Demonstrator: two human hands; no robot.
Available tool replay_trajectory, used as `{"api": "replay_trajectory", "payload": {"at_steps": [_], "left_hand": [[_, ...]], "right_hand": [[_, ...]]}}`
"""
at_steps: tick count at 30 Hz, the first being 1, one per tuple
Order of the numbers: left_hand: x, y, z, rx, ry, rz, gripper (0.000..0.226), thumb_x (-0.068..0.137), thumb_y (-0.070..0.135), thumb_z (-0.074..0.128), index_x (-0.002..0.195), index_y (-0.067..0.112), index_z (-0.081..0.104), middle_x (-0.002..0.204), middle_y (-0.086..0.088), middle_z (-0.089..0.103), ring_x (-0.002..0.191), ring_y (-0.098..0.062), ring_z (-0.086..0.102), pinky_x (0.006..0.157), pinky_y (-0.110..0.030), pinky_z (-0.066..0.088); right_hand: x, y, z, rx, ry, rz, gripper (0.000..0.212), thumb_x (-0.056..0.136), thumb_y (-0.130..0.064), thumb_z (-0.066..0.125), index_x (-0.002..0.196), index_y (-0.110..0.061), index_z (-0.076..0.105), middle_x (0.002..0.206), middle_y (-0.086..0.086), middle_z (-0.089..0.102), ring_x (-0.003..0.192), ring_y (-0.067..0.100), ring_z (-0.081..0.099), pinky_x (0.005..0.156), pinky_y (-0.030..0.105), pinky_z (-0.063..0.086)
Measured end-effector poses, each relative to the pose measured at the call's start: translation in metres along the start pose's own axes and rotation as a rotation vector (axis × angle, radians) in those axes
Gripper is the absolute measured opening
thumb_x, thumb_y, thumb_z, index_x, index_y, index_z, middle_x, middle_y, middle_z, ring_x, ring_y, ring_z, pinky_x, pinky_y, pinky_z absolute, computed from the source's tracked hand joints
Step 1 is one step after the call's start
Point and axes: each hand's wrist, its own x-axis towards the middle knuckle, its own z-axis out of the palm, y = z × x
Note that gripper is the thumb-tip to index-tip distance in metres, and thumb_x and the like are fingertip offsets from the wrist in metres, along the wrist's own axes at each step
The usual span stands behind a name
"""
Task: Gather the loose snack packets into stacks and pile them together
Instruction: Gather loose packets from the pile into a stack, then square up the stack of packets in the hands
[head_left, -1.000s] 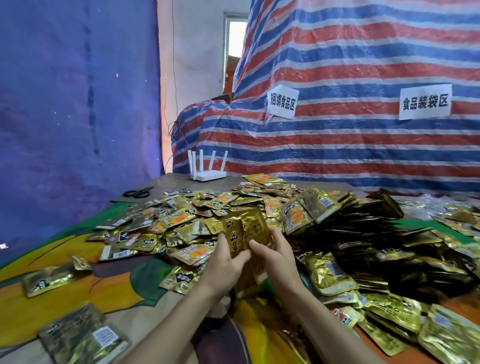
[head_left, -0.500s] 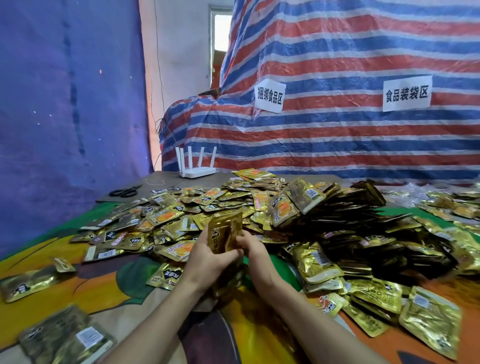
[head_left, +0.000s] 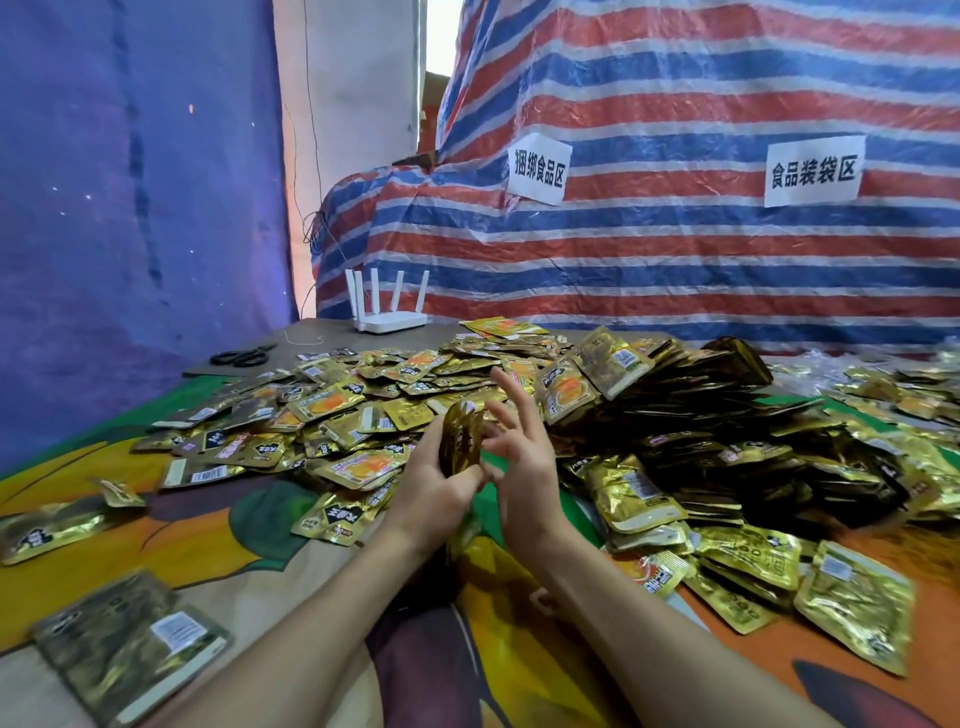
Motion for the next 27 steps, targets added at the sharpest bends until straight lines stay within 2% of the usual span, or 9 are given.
{"api": "replay_trajectory", "payload": {"at_steps": [4, 6, 10, 13, 16, 19, 21, 24, 27], "left_hand": [[0.003, -0.004, -0.005, -0.07, 0.04, -0.033, 0.043, 0.08, -0.01, 0.07, 0.113, 0.016, 0.061, 0.101, -0.013, 0.071, 0.093, -0.023, 0.07, 0.074, -0.032, 0.058], [0.004, -0.004, -0.007, -0.092, 0.026, -0.03, 0.046, 0.076, -0.007, 0.074, 0.114, 0.016, 0.062, 0.1, -0.011, 0.073, 0.093, -0.026, 0.072, 0.072, -0.031, 0.059], [0.003, -0.002, -0.004, -0.047, -0.032, -0.005, 0.044, 0.066, 0.009, 0.07, 0.108, 0.022, 0.065, 0.081, 0.011, 0.073, 0.075, -0.003, 0.068, 0.061, -0.02, 0.052], [0.005, -0.003, -0.004, -0.017, -0.029, -0.011, 0.043, 0.061, 0.01, 0.066, 0.101, 0.026, 0.064, 0.071, 0.014, 0.067, 0.065, -0.002, 0.062, 0.056, -0.022, 0.049], [0.003, 0.0, -0.003, 0.026, -0.054, 0.011, 0.038, 0.062, 0.007, 0.064, 0.097, 0.021, 0.061, 0.066, 0.016, 0.065, 0.06, 0.001, 0.061, 0.052, -0.017, 0.047], [0.002, 0.001, -0.001, -0.019, -0.034, -0.002, 0.039, 0.061, 0.006, 0.065, 0.099, 0.012, 0.062, 0.072, 0.004, 0.064, 0.066, -0.01, 0.062, 0.056, -0.024, 0.05], [0.002, 0.0, 0.001, -0.106, -0.022, -0.047, 0.042, 0.061, 0.007, 0.069, 0.102, 0.009, 0.065, 0.08, -0.007, 0.064, 0.073, -0.02, 0.064, 0.063, -0.033, 0.054], [0.002, 0.001, 0.008, -0.276, 0.017, -0.141, 0.02, 0.063, 0.007, 0.063, 0.076, 0.016, 0.074, 0.068, -0.01, 0.066, 0.063, -0.025, 0.066, 0.057, -0.034, 0.054], [0.005, -0.003, 0.006, -0.257, 0.14, -0.131, 0.018, 0.072, 0.001, 0.063, 0.075, 0.015, 0.074, 0.065, -0.008, 0.069, 0.066, -0.03, 0.065, 0.062, -0.036, 0.053]], "right_hand": [[-0.002, -0.003, -0.012, -0.448, -0.024, -0.312, 0.024, 0.08, -0.023, 0.067, 0.102, -0.019, 0.074, 0.112, 0.003, 0.064, 0.11, 0.014, 0.062, 0.086, 0.027, 0.054], [0.0, -0.01, -0.014, -0.579, -0.042, -0.353, 0.018, 0.079, -0.023, 0.068, 0.096, -0.017, 0.071, 0.108, 0.0, 0.06, 0.106, 0.01, 0.06, 0.087, 0.029, 0.053], [0.008, -0.038, -0.021, -0.95, -0.236, -0.278, 0.016, 0.079, -0.034, 0.056, 0.091, -0.026, 0.06, 0.106, -0.003, 0.052, 0.105, 0.014, 0.051, 0.09, 0.04, 0.048], [0.013, -0.056, -0.026, -1.165, -0.326, -0.209, 0.021, 0.08, -0.042, 0.053, 0.095, -0.031, 0.061, 0.114, -0.002, 0.053, 0.116, 0.017, 0.044, 0.102, 0.049, 0.039], [0.014, -0.062, -0.031, -1.056, -0.406, -0.226, 0.008, 0.088, -0.024, 0.064, 0.094, -0.029, 0.066, 0.116, -0.001, 0.055, 0.118, 0.02, 0.044, 0.106, 0.05, 0.033], [0.009, -0.058, -0.03, -0.855, -0.394, -0.283, 0.022, 0.09, -0.003, 0.068, 0.093, -0.025, 0.071, 0.114, 0.003, 0.058, 0.117, 0.019, 0.05, 0.104, 0.038, 0.038], [0.006, -0.047, -0.025, -0.772, -0.269, -0.327, 0.022, 0.089, -0.009, 0.074, 0.104, -0.025, 0.071, 0.114, 0.0, 0.061, 0.117, 0.017, 0.053, 0.102, 0.033, 0.042], [0.003, -0.031, -0.014, -0.686, -0.039, -0.259, 0.046, 0.083, -0.024, 0.082, 0.124, -0.022, 0.061, 0.118, -0.002, 0.061, 0.113, 0.007, 0.055, 0.092, 0.016, 0.044], [0.0, -0.028, -0.009, -0.704, -0.077, -0.163, 0.034, 0.089, -0.026, 0.076, 0.12, -0.015, 0.065, 0.118, 0.002, 0.064, 0.108, 0.011, 0.06, 0.092, 0.023, 0.049]]}}
